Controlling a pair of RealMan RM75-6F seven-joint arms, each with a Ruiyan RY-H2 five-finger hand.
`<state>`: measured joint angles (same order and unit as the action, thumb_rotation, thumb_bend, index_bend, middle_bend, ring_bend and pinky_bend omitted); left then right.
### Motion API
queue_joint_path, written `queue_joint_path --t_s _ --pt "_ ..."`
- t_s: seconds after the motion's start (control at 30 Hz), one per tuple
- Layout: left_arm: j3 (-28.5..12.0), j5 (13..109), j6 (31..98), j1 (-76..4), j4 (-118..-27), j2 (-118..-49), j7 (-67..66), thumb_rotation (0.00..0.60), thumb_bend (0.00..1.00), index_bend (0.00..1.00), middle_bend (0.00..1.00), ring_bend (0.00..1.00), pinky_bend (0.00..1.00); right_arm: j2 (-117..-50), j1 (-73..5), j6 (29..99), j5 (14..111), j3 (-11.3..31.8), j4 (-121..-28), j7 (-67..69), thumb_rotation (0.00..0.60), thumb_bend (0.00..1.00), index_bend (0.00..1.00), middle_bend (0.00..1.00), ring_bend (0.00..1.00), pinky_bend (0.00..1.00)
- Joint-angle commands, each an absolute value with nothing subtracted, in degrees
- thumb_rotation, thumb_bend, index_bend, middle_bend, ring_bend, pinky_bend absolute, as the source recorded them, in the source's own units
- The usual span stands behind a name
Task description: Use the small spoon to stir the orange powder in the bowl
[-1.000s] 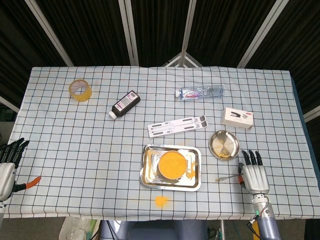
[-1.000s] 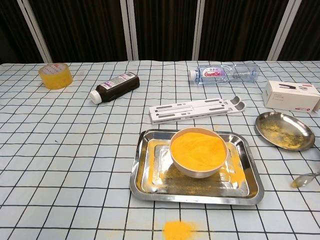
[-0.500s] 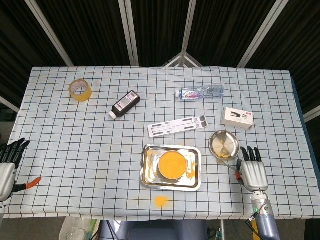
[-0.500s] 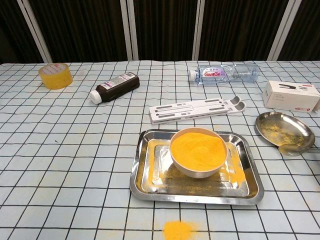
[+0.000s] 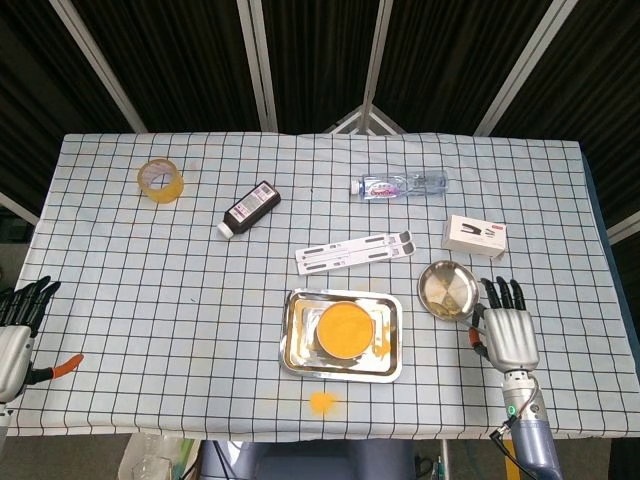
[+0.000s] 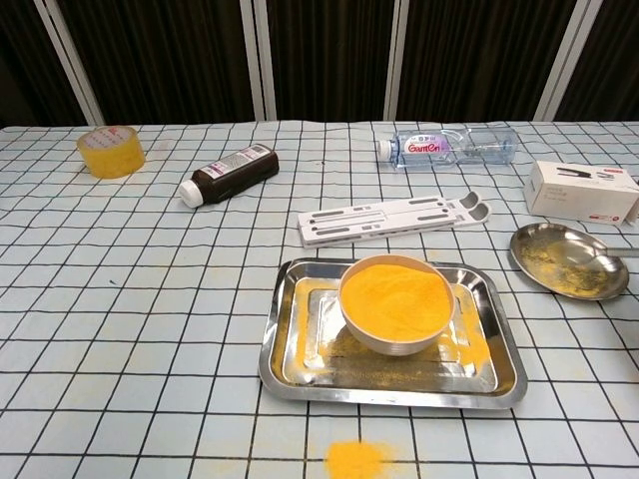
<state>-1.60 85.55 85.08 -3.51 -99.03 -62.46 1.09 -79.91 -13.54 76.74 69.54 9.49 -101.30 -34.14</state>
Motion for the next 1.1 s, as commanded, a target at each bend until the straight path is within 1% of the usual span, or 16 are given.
queue_joint_path --t_s 0.03,0.17,0.3,0.43,0.63,0.83,0.97,1.1 --pt "-1.6 85.5 85.1 -3.5 -99.1 -62.4 1.1 0.6 0.0 0.0 0.0 0.0 0.0 -77.8 -15.0 77.5 68.8 11.6 -106.9 -35.8 0.6 0.65 0.69 0.14 0.0 0.0" --pt "-1.6 85.5 85.0 -3.5 -99.1 -62.4 1.3 0.6 0.0 0.0 0.0 0.0 0.0 -77.4 -16.1 77.5 67.6 12.1 -112.6 -38.0 0.6 0.65 0.69 0.14 0.0 0.0" --pt "-1.6 85.5 84.8 -3.6 -99.0 -62.4 1.3 0.6 0.0 0.0 0.0 0.0 0.0 -78.8 -17.2 77.3 67.3 10.7 -116.5 -41.2 0.6 0.65 0.69 0.14 0.0 0.0" --pt "-1.6 85.3 84.6 -3.8 -98.8 -62.5 1.1 0.6 0.0 0.0 0.0 0.0 0.0 -82.3 -18.6 77.2 67.5 8.7 -117.9 -45.4 0.6 0.65 0.69 0.14 0.0 0.0" --pt "-1.8 84.7 84.2 -3.9 -99.0 -62.4 1.3 0.6 0.0 0.0 0.0 0.0 0.0 -89.9 -21.1 77.5 63.3 8.1 -118.0 -51.8 0.6 0.65 0.69 0.14 0.0 0.0" --pt "-1.8 84.8 84.2 -4.0 -98.7 -62.3 1.5 0.6 0.0 0.0 0.0 0.0 0.0 -93.9 -23.0 79.2 57.8 9.2 -117.3 -57.2 0.6 0.66 0.69 0.14 0.0 0.0" --pt "-1.9 84.5 83.8 -4.1 -98.8 -61.9 2.4 0.6 0.0 0.0 0.0 0.0 0.0 -96.4 -24.4 80.8 50.9 11.8 -117.1 -59.7 0.6 0.66 0.69 0.15 0.0 0.0" --pt "-2.0 84.2 83.4 -4.2 -98.8 -61.7 3.0 0.6 0.0 0.0 0.0 0.0 0.0 -97.3 -25.5 82.0 48.4 12.2 -116.5 -61.5 0.6 0.66 0.69 0.15 0.0 0.0"
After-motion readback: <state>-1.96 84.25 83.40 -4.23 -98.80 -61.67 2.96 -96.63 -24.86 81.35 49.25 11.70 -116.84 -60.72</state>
